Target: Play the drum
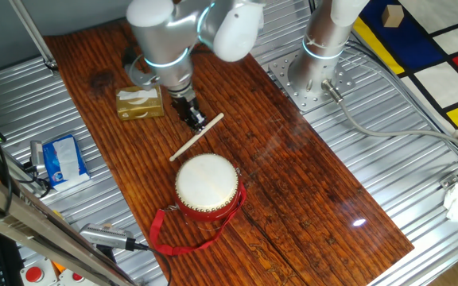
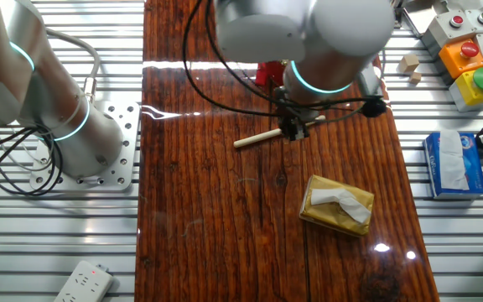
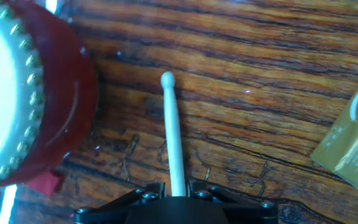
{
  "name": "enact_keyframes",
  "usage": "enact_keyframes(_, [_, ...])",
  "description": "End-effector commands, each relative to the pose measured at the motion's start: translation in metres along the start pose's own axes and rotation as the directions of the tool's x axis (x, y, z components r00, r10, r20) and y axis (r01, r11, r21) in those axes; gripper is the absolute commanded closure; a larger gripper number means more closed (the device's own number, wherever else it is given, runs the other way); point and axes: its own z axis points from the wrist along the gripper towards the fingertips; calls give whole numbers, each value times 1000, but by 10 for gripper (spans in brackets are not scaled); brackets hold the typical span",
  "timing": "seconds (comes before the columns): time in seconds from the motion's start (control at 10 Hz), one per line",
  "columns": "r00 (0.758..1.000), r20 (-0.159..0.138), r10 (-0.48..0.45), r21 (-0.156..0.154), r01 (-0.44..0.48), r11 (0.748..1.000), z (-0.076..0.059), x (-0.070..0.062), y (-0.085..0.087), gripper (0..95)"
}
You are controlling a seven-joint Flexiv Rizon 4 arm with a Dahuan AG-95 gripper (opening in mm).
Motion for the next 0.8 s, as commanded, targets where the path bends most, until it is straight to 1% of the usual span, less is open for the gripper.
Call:
enact_keyframes(0.1, [1000, 10, -21, 6, 21, 1000, 4, 6, 1, 760])
enact_keyframes(0.2, [999, 14, -33, 9, 33, 999, 9, 14, 3, 760])
enact_keyframes(0.4, [999, 21, -48, 5, 48, 999, 13, 22, 5, 760])
enact_keyframes(0.6, [998, 32, -57, 6, 56, 998, 16, 23, 5, 760])
enact_keyframes(0.8, [998, 36, -53, 10, 53, 999, 17, 25, 3, 760])
